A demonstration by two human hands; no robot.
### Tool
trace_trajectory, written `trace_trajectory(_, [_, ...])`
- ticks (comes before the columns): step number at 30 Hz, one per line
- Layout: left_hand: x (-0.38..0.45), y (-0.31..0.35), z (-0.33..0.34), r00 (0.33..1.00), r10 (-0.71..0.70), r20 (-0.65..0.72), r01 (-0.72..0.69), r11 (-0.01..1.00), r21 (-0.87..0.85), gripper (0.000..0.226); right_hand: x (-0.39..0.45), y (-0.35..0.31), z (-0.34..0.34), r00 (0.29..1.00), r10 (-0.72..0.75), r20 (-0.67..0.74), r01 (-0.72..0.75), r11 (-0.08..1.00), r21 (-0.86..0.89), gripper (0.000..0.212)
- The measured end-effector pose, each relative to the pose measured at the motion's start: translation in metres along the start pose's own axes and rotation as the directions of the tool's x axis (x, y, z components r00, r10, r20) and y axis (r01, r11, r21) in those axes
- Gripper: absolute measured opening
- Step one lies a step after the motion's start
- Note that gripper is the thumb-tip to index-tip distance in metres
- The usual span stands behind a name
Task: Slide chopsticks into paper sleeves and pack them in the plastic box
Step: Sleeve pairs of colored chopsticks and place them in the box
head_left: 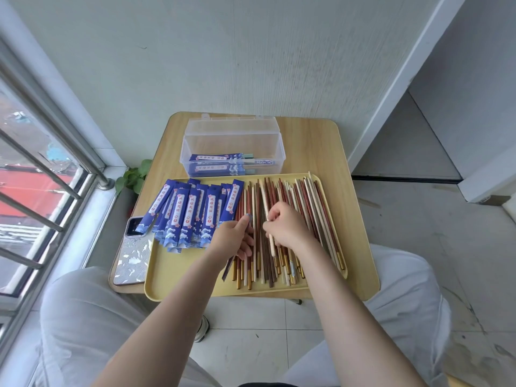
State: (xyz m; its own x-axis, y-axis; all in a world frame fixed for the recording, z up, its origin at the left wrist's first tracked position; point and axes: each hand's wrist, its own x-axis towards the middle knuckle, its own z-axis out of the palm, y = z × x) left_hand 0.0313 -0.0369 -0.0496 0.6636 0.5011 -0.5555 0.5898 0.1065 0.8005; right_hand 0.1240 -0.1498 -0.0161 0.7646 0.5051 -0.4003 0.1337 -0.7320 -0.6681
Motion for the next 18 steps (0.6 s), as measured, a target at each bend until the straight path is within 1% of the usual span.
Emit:
trace_trajectory(1, [-0.001,0.001,-0.002,1.0,0.02,0.001,-0.02,0.999,-0.029,0.044,-0.002,-0.001,-0.008,1.0,-0.025,-0.003,0.025,0.993,0.119,0.012])
trace_trajectory(3, [-0.004,0.003,-0.005,0.997,0.073,0.009,-0.072,0.994,-0.087,0.042,-0.005,-0.004,-0.022,0.997,-0.076,-0.003,0.072,0.934,0.349,0.016])
trace_trajectory(5, [-0.006,0.005,-0.009,0.991,0.133,0.013,-0.131,0.983,-0.128,0.042,-0.008,-0.009,-0.035,0.992,-0.127,0.005,0.104,0.831,0.547,0.019])
trace_trajectory(8, [-0.007,0.009,-0.014,0.981,0.195,0.008,-0.194,0.977,-0.084,0.047,-0.011,-0.015,-0.047,0.977,-0.211,-0.042,0.171,0.645,0.745,0.016])
trace_trajectory(10, [-0.009,0.012,-0.018,0.976,0.216,0.026,-0.215,0.976,-0.048,0.037,-0.012,-0.019,-0.052,0.96,-0.248,-0.131,0.246,0.52,0.818,0.008])
trace_trajectory(12, [-0.011,0.013,-0.022,0.97,0.236,0.06,-0.236,0.972,-0.015,0.029,-0.012,-0.022,-0.057,0.94,-0.233,-0.249,0.33,0.442,0.834,0.007])
trace_trajectory(14, [-0.013,0.011,-0.025,0.965,0.244,0.097,-0.242,0.97,-0.028,0.031,-0.01,-0.022,-0.06,0.923,-0.187,-0.336,0.384,0.412,0.826,0.012])
trace_trajectory(18, [-0.017,0.01,-0.027,0.971,0.18,0.16,-0.161,0.979,-0.128,0.034,-0.006,-0.022,-0.062,0.903,-0.092,-0.42,0.419,0.411,0.81,0.014])
